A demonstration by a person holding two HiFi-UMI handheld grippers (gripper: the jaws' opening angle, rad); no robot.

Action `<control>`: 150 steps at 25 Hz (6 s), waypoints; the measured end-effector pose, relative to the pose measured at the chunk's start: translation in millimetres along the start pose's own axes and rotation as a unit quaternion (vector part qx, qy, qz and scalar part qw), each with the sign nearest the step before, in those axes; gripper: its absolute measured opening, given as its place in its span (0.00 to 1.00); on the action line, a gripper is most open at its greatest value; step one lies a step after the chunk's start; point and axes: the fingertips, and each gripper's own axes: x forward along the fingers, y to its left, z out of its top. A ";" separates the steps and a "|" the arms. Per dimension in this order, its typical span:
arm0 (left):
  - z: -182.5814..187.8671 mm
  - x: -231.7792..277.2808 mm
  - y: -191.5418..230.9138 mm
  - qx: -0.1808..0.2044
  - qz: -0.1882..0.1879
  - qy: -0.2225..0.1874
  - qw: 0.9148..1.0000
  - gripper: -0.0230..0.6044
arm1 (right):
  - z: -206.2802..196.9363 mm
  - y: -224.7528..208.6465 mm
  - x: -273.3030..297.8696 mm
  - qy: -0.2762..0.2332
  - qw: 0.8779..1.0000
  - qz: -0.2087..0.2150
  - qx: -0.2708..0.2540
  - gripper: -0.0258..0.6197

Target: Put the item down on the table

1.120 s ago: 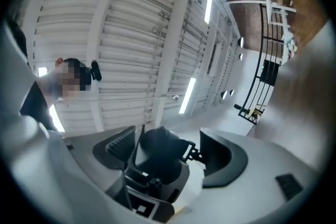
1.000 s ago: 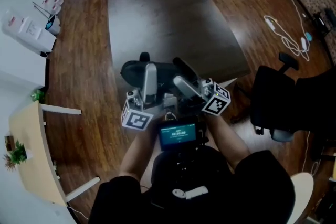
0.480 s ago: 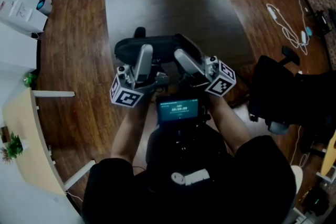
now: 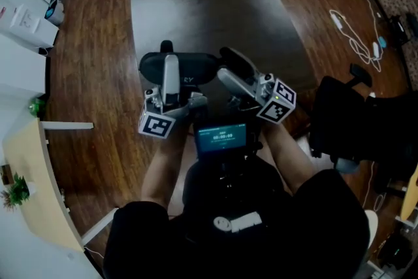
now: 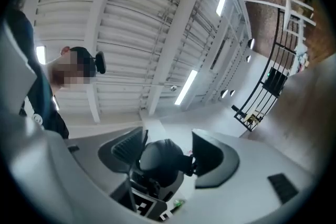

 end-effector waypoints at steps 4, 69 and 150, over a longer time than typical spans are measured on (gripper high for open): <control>-8.1 13.0 8.8 -0.029 0.000 -0.003 1.000 0.45 | -4.2 -5.1 20.7 -0.004 1.000 0.020 0.015 0.64; -36.3 -92.0 151.0 0.425 0.164 0.478 0.751 0.04 | -184.5 -238.5 -67.2 0.700 0.536 0.075 -0.466 0.62; 3.2 -83.4 94.3 0.238 0.200 0.259 0.914 0.04 | 19.4 -49.8 -41.3 -0.064 0.987 -0.124 -0.076 0.04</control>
